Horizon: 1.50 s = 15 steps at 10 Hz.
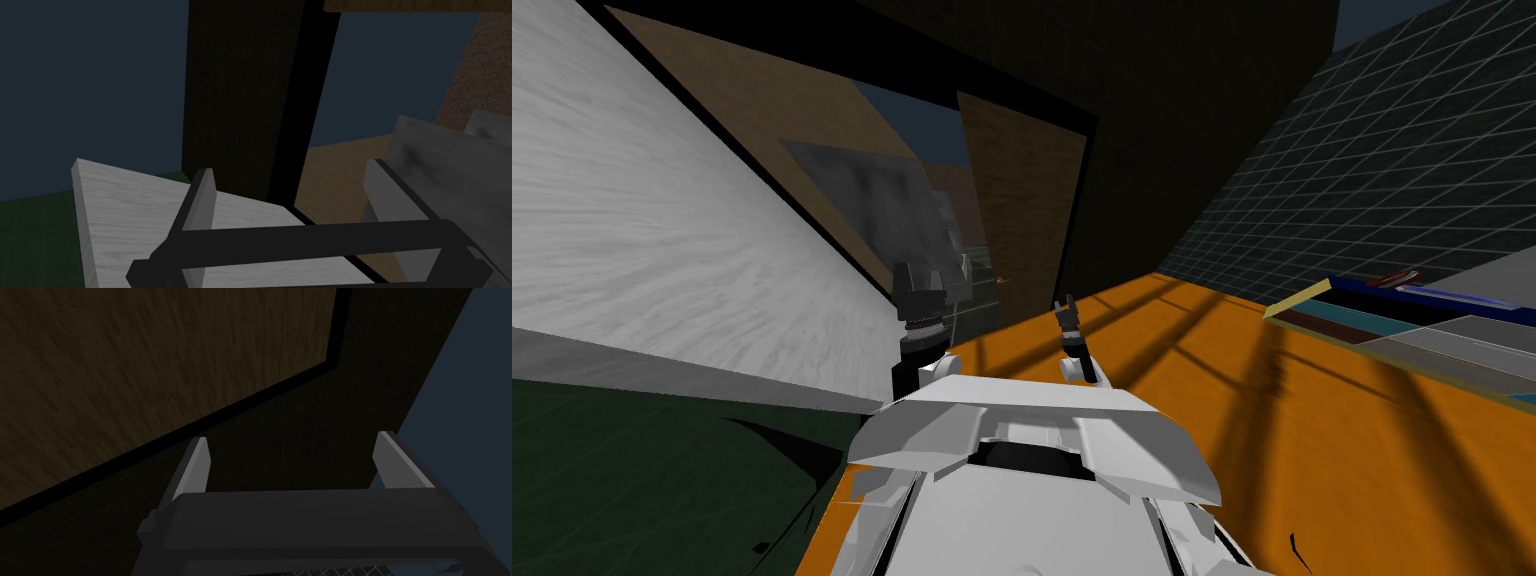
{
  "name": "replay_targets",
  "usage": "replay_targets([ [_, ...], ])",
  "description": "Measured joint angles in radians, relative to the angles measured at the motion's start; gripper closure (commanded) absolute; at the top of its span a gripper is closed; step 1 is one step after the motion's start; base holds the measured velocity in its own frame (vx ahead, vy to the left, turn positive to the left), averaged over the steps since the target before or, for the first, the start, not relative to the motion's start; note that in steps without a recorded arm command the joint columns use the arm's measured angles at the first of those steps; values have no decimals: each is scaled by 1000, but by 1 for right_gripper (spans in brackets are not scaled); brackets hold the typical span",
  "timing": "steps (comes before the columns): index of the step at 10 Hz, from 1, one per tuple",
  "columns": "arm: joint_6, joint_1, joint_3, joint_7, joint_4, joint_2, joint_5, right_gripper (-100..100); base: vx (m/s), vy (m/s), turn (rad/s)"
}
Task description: Pull the door open
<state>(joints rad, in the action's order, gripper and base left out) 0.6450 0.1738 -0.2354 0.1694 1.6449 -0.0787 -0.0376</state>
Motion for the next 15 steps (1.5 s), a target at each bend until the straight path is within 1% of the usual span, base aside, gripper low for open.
replay_targets([
  [1,8,-8,-8,3,-25,-7,-1,-100,85,3,-63],
  [2,14,-18,-18,5,-50,-8,0,-100,97,4,-53],
  [3,14,-23,-33,1,-66,-2,3,-100,100,15,-59],
  [4,17,-37,-41,2,-93,-7,2,-100,91,22,-65],
  [5,21,-48,-52,2,-119,-6,3,-100,86,17,-62],
  [6,28,-62,-59,5,-151,-10,2,-100,82,26,-55],
  [8,40,-82,-79,10,-200,-16,2,-100,87,24,-60],
  [9,47,-88,-92,7,-227,-11,5,-100,90,33,-56],
  [11,58,-111,-111,9,-280,-14,6,-100,87,35,-57],
  [12,62,-129,-119,11,-311,-15,5,-100,89,31,-52],
  [13,62,-133,-131,11,-325,-16,7,-100,98,42,-70],
  [15,74,-153,-151,12,-377,-15,8,-100,73,38,-59],
])
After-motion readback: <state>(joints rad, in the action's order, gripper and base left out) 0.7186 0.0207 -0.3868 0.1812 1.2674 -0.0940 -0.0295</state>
